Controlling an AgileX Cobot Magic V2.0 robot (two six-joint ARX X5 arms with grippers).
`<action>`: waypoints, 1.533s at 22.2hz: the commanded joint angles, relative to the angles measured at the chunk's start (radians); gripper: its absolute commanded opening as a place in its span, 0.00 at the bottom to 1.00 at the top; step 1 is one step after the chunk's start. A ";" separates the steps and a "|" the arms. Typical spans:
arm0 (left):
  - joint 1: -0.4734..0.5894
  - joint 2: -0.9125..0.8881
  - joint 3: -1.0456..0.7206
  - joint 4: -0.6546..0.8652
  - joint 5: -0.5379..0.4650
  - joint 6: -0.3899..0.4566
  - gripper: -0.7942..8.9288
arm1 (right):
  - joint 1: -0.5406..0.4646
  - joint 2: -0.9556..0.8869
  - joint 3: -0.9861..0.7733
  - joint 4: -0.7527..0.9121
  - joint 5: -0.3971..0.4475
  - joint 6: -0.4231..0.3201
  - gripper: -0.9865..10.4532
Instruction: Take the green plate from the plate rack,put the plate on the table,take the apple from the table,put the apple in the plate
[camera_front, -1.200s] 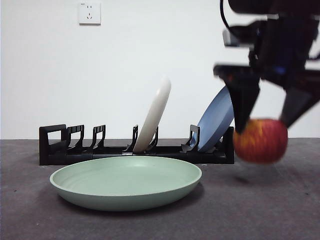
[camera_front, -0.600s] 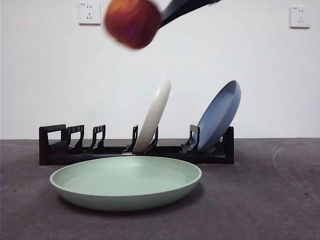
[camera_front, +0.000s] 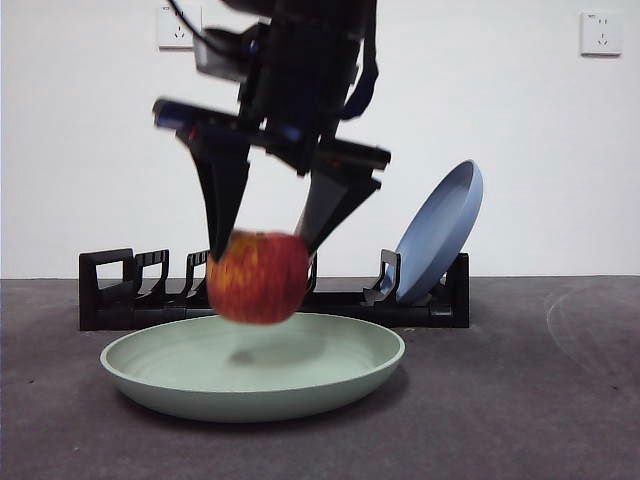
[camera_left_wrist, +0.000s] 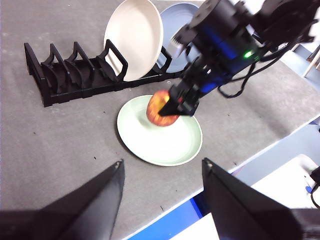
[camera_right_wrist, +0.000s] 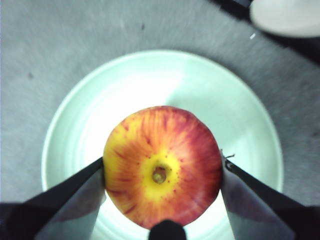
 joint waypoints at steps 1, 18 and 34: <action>-0.003 -0.003 -0.004 0.000 -0.003 -0.012 0.35 | 0.003 0.034 0.008 0.003 0.002 -0.014 0.08; -0.003 -0.003 -0.004 0.001 -0.003 -0.013 0.35 | 0.003 0.101 0.008 -0.041 -0.019 -0.031 0.65; -0.003 -0.003 -0.004 0.005 -0.003 -0.029 0.35 | 0.003 0.046 0.062 -0.179 -0.023 -0.043 0.66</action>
